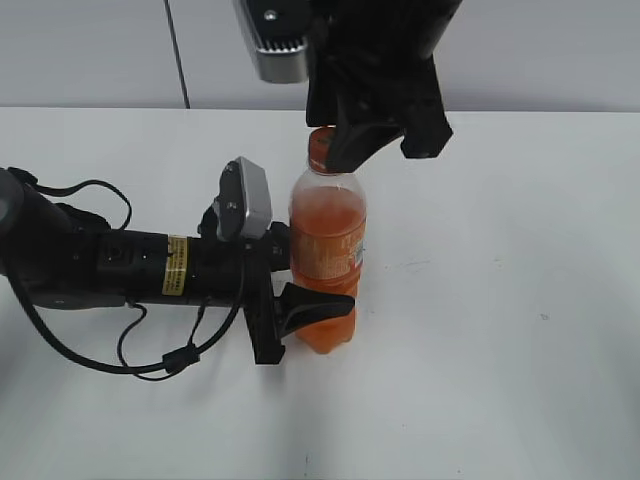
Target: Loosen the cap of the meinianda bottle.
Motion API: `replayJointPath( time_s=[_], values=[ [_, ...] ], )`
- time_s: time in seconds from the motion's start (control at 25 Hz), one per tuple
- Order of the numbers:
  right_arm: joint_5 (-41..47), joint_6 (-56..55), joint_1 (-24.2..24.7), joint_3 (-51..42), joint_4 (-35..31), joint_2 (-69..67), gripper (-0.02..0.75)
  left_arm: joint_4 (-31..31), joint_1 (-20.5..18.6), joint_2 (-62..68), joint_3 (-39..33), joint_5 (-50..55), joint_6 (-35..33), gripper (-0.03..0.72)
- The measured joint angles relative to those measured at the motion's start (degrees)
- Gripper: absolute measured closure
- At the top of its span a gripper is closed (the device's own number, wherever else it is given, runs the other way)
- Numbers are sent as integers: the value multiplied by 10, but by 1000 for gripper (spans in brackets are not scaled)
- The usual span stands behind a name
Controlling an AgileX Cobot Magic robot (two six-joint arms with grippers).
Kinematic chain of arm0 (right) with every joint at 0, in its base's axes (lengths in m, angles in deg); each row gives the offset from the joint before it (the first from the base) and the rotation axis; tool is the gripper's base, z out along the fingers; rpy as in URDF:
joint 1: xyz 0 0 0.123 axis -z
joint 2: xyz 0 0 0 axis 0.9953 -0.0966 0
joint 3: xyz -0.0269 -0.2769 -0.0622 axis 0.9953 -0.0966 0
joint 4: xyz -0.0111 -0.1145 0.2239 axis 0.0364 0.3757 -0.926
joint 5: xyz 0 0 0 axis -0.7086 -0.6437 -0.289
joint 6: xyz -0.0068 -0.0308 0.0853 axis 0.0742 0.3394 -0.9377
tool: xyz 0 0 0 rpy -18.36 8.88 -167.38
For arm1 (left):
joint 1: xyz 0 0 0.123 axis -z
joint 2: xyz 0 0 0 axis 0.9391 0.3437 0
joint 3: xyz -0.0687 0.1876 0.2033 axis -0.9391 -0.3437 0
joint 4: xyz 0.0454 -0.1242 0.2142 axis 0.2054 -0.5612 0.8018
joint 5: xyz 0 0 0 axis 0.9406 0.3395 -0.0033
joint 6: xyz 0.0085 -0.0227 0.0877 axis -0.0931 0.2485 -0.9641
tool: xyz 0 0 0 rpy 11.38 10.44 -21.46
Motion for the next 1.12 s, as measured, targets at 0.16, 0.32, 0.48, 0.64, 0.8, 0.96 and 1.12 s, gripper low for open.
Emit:
replayJointPath(
  time_s=[0.16,0.32,0.48,0.64,0.8,0.96,1.12],
  values=[
    [0,-7,0,0,-8,11,258,0,0,0,0,1,1,295],
    [0,-123,0,0,-25,26,241,0,0,0,0,1,1,295],
    [-18,-470,0,0,-10,32,236,0,0,0,0,1,1,295],
    [-31,-769,0,0,47,32,236,0,0,0,0,1,1,295],
    [-38,-817,0,0,58,27,236,-1,0,0,0,1,1,295],
    [-36,-822,0,0,58,11,236,-1,0,0,0,1,1,295],
    [-19,-826,0,0,49,-7,236,-1,0,0,0,1,1,295]
  ],
)
